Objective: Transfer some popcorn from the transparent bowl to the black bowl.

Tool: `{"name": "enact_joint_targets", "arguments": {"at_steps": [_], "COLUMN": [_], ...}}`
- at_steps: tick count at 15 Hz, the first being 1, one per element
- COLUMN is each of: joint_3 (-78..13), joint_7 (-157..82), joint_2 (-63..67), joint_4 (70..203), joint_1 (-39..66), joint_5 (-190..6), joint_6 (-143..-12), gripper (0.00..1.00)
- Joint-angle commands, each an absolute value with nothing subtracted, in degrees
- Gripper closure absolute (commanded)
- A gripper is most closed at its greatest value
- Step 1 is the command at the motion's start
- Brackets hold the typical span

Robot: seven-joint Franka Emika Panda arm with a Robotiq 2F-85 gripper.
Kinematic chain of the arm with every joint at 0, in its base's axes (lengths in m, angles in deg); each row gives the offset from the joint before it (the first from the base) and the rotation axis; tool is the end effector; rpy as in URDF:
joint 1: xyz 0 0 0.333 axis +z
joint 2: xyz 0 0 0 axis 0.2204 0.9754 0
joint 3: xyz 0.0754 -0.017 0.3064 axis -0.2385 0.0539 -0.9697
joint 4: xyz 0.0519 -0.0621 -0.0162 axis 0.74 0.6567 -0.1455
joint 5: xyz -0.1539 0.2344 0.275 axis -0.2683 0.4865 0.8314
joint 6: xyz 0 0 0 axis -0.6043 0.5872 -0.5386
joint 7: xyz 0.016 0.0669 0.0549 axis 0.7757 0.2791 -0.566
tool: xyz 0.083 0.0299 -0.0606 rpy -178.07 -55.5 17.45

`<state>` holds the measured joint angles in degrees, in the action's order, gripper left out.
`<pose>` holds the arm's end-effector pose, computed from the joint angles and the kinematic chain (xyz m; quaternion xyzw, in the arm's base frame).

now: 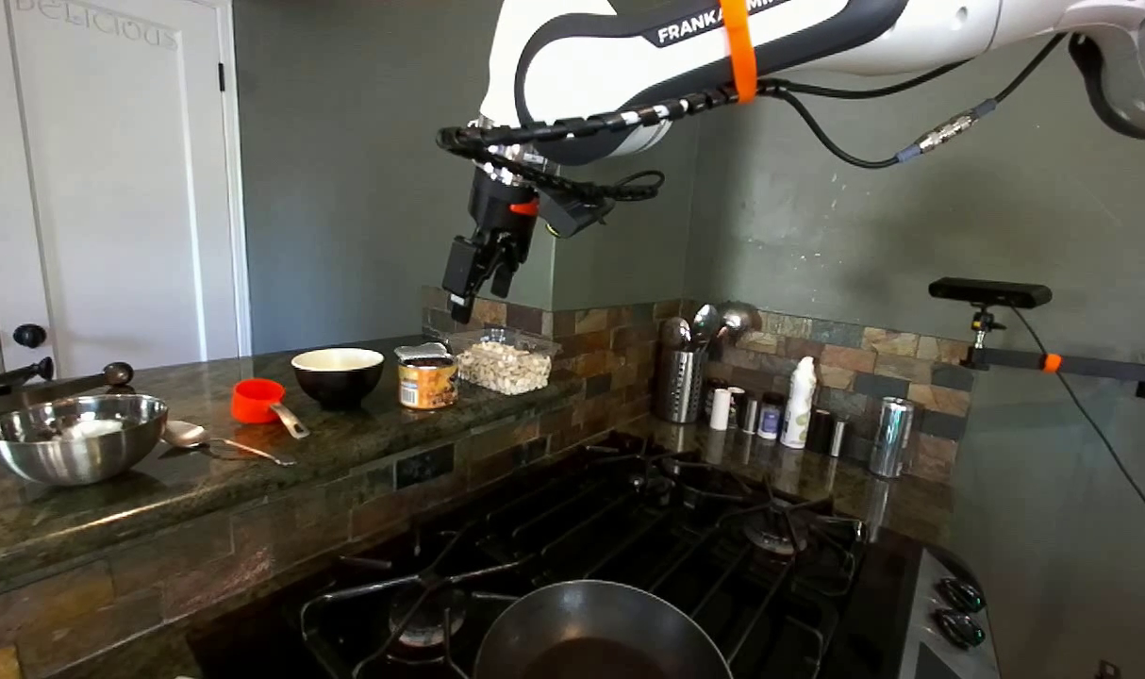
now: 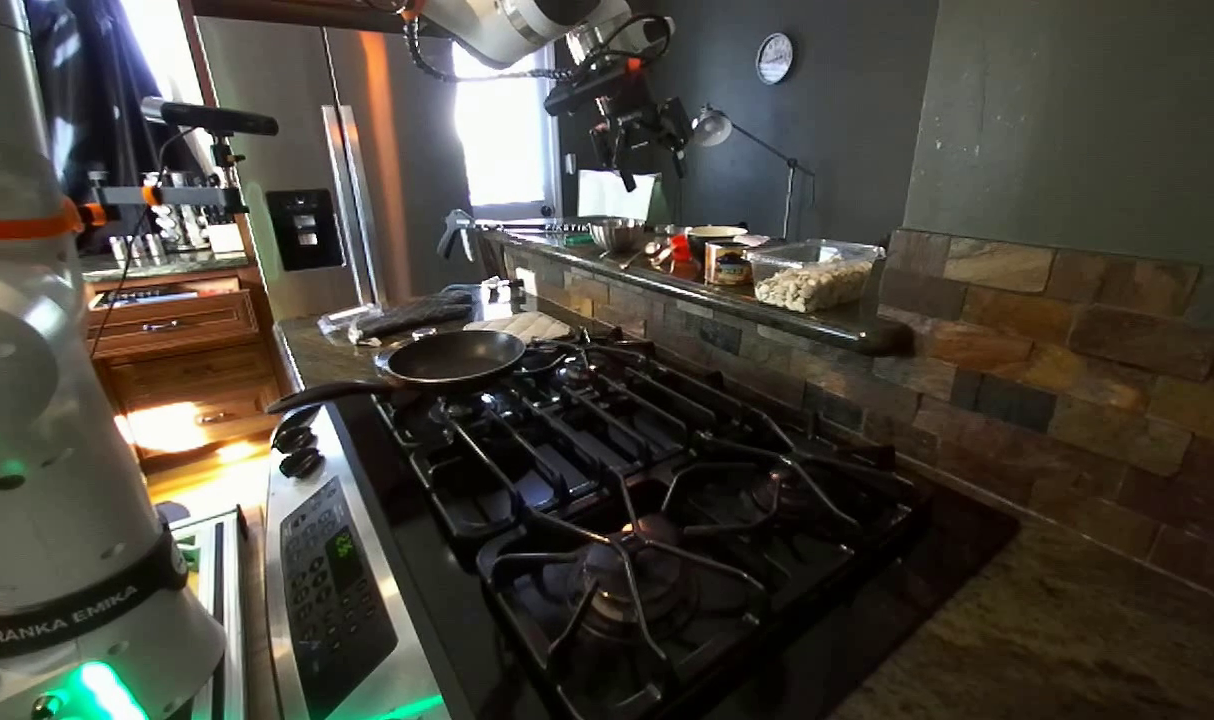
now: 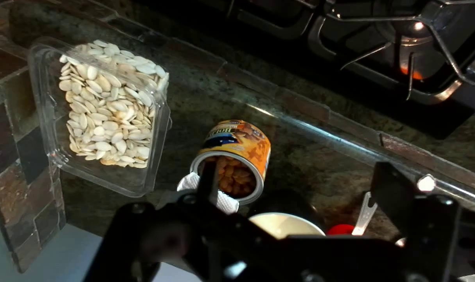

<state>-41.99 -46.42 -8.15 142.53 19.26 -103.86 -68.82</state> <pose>0.6177 0.1196 0.5584 0.9571 0.1911 0.1940 0.0992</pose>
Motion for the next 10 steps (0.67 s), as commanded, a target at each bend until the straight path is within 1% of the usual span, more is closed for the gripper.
{"name": "enact_joint_targets", "arguments": {"at_steps": [1, 6, 10], "joint_3": [-42.3, -39.4, -36.6], "joint_7": [-45.2, -31.1, -23.6], "joint_2": [-7.1, -2.7, 0.3], "joint_4": [141.4, 136.1, 132.4], "joint_1": [20.2, 19.3, 18.5], "joint_5": [-106.6, -110.7, -109.5], "joint_6": [-67.2, -61.0, -60.3], "gripper": [0.00, 0.00, 0.00]}}
